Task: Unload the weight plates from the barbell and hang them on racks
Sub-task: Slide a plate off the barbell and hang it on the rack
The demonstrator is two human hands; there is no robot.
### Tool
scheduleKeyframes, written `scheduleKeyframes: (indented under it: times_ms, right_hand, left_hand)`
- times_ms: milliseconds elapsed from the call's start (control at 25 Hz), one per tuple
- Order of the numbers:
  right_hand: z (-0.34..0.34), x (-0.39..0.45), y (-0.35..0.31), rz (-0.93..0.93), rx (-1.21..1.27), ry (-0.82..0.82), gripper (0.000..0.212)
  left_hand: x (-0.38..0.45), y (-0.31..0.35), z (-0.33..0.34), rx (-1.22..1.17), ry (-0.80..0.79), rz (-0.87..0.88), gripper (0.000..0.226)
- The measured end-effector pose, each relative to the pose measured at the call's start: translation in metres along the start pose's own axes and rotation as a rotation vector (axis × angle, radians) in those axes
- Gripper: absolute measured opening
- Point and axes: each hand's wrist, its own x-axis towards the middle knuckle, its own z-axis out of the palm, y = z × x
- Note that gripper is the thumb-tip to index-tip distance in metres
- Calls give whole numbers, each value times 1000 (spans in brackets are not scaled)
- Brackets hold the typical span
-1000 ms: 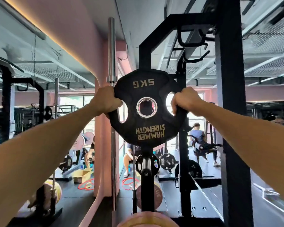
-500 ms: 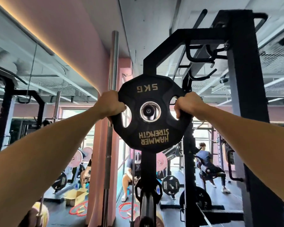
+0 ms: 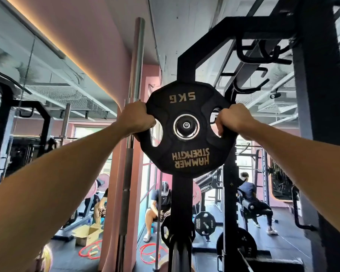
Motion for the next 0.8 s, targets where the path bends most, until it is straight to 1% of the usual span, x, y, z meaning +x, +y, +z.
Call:
scheduleKeyframes:
  times_ms: [40, 120, 160, 200, 280, 320, 360, 400, 480, 520, 720, 800]
  right_hand:
    - [4, 4, 4, -6, -22, -3, 9]
    - [15, 18, 16, -25, -84, -29, 26]
    - [21, 27, 22, -15, -83, -20, 28]
    - [26, 35, 28, 3, -50, -11, 26]
    - [37, 48, 39, 39, 10, 22, 10]
    - [44, 56, 44, 36, 14, 36, 2]
    - [50, 65, 52, 28, 13, 28, 10]
    - [55, 72, 59, 22, 7, 14, 12]
    - [67, 86, 70, 21, 14, 2, 11]
    - [72, 93, 77, 20, 18, 1, 12]
    - [96, 115, 97, 27, 46, 6, 22]
    - [104, 123, 104, 37, 52, 10, 22]
  left_hand:
    - [4, -3, 7, -6, -15, -2, 19]
    - [14, -10, 22, 3, -46, 10, 21]
    - [20, -14, 29, -2, -51, 18, 21]
    - [26, -18, 36, -13, -50, 13, 20]
    - [37, -26, 51, -32, -37, 7, 17]
    - [42, -31, 61, -38, -27, 4, 21]
    - [46, -35, 70, -39, -17, -2, 29]
    - [50, -39, 79, -35, -5, 0, 39]
    - [57, -45, 98, -15, 18, 15, 53]
    - [60, -47, 106, -8, 23, 23, 55]
    - [80, -57, 134, 41, 31, 19, 43]
    - [87, -60, 143, 52, 28, 25, 39]
